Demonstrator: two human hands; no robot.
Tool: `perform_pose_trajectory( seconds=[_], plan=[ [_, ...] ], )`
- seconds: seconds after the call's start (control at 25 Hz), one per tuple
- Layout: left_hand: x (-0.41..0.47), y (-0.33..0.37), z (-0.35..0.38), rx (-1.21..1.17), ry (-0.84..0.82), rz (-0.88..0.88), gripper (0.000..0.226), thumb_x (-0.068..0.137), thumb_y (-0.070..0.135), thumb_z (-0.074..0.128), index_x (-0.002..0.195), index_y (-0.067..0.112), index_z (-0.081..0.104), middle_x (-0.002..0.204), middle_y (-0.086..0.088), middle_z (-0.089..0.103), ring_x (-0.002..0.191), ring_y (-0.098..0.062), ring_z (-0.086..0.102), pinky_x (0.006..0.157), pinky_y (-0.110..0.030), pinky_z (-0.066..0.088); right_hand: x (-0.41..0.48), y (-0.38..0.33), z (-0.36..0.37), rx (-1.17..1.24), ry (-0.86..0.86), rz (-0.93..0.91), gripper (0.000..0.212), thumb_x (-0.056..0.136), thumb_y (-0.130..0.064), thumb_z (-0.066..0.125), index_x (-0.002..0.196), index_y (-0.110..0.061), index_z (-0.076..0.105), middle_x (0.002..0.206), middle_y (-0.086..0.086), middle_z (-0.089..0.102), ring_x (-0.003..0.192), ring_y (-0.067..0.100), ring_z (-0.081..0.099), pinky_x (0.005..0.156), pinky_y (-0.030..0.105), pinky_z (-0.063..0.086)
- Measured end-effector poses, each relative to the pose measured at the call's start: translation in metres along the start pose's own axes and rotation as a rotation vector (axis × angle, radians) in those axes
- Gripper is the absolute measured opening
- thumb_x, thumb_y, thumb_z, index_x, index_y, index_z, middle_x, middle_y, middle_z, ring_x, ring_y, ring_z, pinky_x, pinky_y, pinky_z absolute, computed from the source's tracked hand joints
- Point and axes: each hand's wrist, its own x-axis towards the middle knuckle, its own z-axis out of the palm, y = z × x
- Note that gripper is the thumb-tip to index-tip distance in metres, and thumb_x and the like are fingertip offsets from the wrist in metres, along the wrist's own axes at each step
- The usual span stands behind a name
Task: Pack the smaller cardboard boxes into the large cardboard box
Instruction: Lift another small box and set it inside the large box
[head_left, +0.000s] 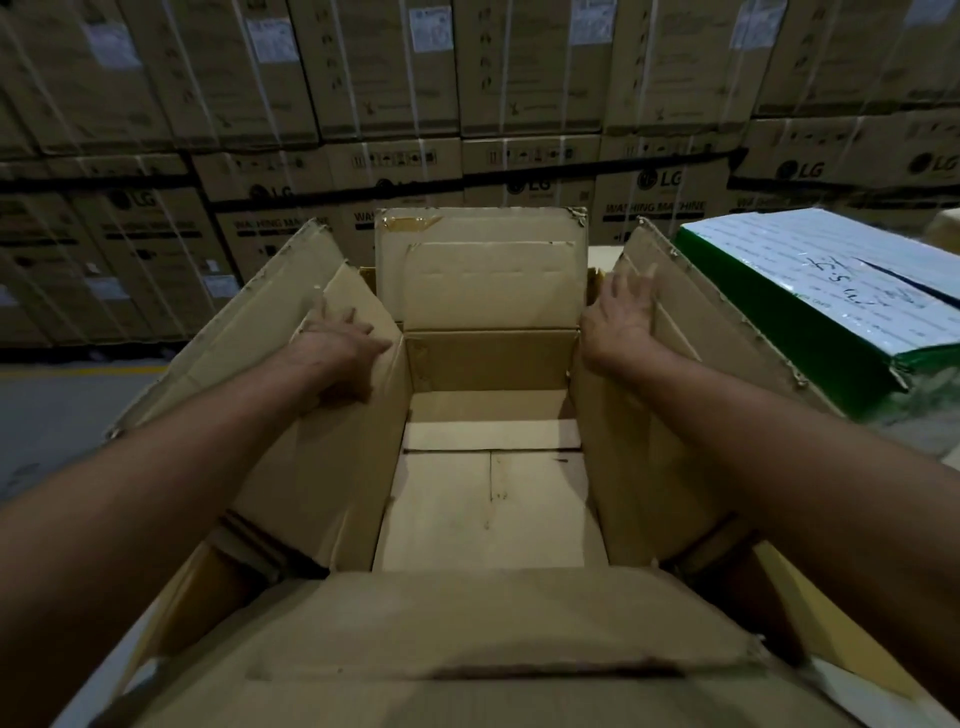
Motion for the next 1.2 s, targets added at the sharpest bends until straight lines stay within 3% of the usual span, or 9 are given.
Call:
perform_pose_trajectory(
  seconds=[0.16, 0.28, 0.36, 0.48, 0.64, 0.8, 0.92, 1.08, 1.2],
  plan=[
    [-0.049, -0.004, 0.005, 0.043, 0.011, -0.051, 0.084, 0.087, 0.074, 0.051, 0.158, 0.039, 0.025, 0.17, 0.002, 0.011, 0.157, -0.029, 0.002, 0.119, -0.069, 0.0, -0.02, 0.017, 0.001, 0.071, -0.063, -0.013, 0.071, 0.096, -0.042, 0.058, 0.156, -0.01, 0.038, 0.168, 0.027, 0.011, 0.153, 0.054, -0.001, 0.124, 0.064, 0.0],
    [-0.072, 0.0, 0.006, 0.015, 0.047, -0.032, 0.08, 0.087, 0.069, 0.058, 0.156, 0.039, 0.032, 0.17, 0.0, 0.013, 0.156, -0.027, 0.009, 0.122, -0.063, 0.009, -0.047, 0.025, -0.002, 0.13, -0.055, -0.063, 0.077, 0.09, -0.04, 0.069, 0.155, -0.012, 0.039, 0.168, 0.026, 0.013, 0.154, 0.05, -0.001, 0.124, 0.061, -0.001],
    [-0.088, -0.007, -0.005, -0.037, 0.014, -0.041, 0.076, 0.084, 0.061, 0.069, 0.151, 0.039, 0.041, 0.164, 0.001, 0.029, 0.151, -0.026, 0.024, 0.12, -0.056, 0.024, -0.07, 0.032, -0.011, 0.188, -0.056, -0.069, 0.078, 0.087, -0.035, 0.075, 0.154, -0.013, 0.04, 0.167, 0.024, 0.016, 0.155, 0.047, 0.002, 0.124, 0.06, 0.002],
    [-0.111, -0.016, -0.01, -0.166, -0.02, -0.081, 0.061, 0.081, 0.046, 0.078, 0.137, 0.035, 0.056, 0.133, 0.005, 0.054, 0.121, -0.02, 0.05, 0.099, -0.04, 0.048, -0.104, 0.045, -0.008, 0.218, -0.063, -0.146, 0.065, 0.088, -0.036, 0.073, 0.148, -0.021, 0.05, 0.165, 0.017, 0.027, 0.155, 0.049, 0.003, 0.124, 0.06, 0.006],
    [-0.145, -0.013, 0.001, -0.19, 0.095, -0.012, 0.041, 0.085, 0.039, 0.074, 0.123, 0.033, 0.063, 0.124, 0.005, 0.06, 0.117, -0.019, 0.053, 0.101, -0.041, 0.047, -0.152, 0.065, -0.009, 0.181, -0.026, -0.217, 0.042, 0.095, -0.047, 0.059, 0.134, -0.031, 0.063, 0.154, 0.009, 0.046, 0.153, 0.037, 0.021, 0.125, 0.061, 0.007],
    [-0.177, -0.01, 0.005, -0.34, 0.104, 0.021, 0.052, 0.088, 0.033, 0.07, 0.138, 0.036, 0.056, 0.142, 0.007, 0.054, 0.13, -0.019, 0.049, 0.108, -0.043, 0.04, -0.19, 0.059, -0.031, 0.338, 0.145, -0.201, 0.039, 0.092, -0.043, 0.063, 0.13, -0.033, 0.065, 0.149, 0.005, 0.052, 0.147, 0.028, 0.034, 0.125, 0.056, 0.012],
    [-0.198, -0.012, 0.005, -0.3, 0.253, 0.016, 0.048, 0.093, 0.019, 0.066, 0.138, 0.031, 0.058, 0.156, 0.0, 0.042, 0.138, -0.022, 0.043, 0.108, -0.041, 0.042, -0.21, 0.053, -0.037, 0.348, 0.176, -0.139, 0.031, 0.091, -0.035, 0.065, 0.121, -0.031, 0.068, 0.138, 0.004, 0.057, 0.137, 0.027, 0.043, 0.121, 0.055, 0.023],
    [-0.219, -0.013, 0.007, -0.368, 0.314, -0.075, 0.025, 0.099, 0.011, 0.054, 0.122, 0.017, 0.063, 0.122, -0.005, 0.059, 0.107, -0.02, 0.057, 0.087, -0.035, 0.052, -0.221, 0.056, -0.024, 0.202, 0.018, -0.067, 0.024, 0.096, -0.032, 0.06, 0.119, -0.025, 0.066, 0.126, 0.006, 0.06, 0.121, 0.027, 0.05, 0.111, 0.048, 0.037],
    [-0.227, -0.009, 0.006, -0.414, 0.34, -0.08, 0.019, 0.098, 0.009, 0.055, 0.115, 0.014, 0.063, 0.116, -0.005, 0.058, 0.097, -0.019, 0.053, 0.082, -0.033, 0.053, -0.224, 0.058, -0.008, 0.213, 0.023, -0.058, 0.024, 0.096, -0.027, 0.06, 0.119, -0.025, 0.067, 0.132, 0.008, 0.055, 0.123, 0.028, 0.045, 0.106, 0.043, 0.042]
  ],
)
